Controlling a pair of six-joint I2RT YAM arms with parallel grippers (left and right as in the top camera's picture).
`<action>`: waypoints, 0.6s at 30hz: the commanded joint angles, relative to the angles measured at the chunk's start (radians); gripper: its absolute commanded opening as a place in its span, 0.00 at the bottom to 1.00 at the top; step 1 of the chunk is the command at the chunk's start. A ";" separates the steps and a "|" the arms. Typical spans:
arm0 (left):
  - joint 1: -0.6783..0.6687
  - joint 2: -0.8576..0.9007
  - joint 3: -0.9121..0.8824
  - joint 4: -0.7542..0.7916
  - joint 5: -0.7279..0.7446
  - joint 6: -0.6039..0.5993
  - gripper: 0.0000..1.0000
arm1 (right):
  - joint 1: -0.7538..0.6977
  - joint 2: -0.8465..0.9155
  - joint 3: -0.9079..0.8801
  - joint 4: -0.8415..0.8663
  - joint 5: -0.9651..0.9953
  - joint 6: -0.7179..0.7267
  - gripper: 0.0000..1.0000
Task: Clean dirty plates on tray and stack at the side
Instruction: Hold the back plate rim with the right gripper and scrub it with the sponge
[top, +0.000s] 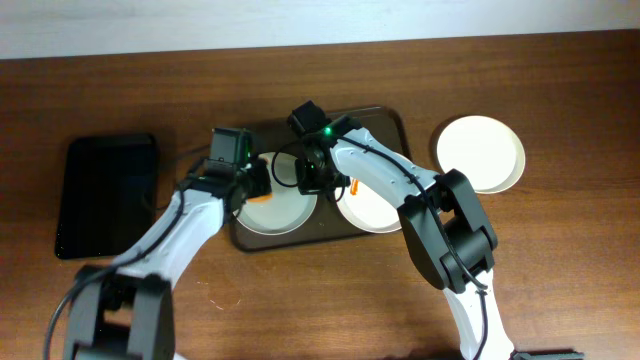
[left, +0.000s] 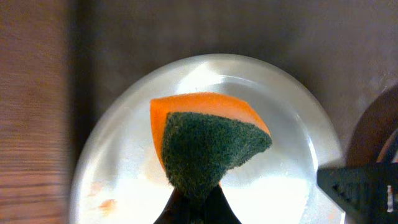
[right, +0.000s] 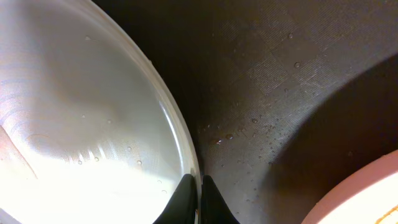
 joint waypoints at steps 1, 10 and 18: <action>0.003 0.167 0.000 0.068 0.131 0.008 0.00 | -0.001 0.037 -0.025 -0.010 0.043 -0.006 0.04; 0.003 0.036 0.001 -0.109 -0.588 0.009 0.00 | -0.001 0.037 -0.025 -0.010 0.043 -0.006 0.04; 0.003 -0.181 -0.015 -0.114 -0.031 0.008 0.00 | -0.001 0.037 -0.024 0.026 -0.107 -0.070 0.04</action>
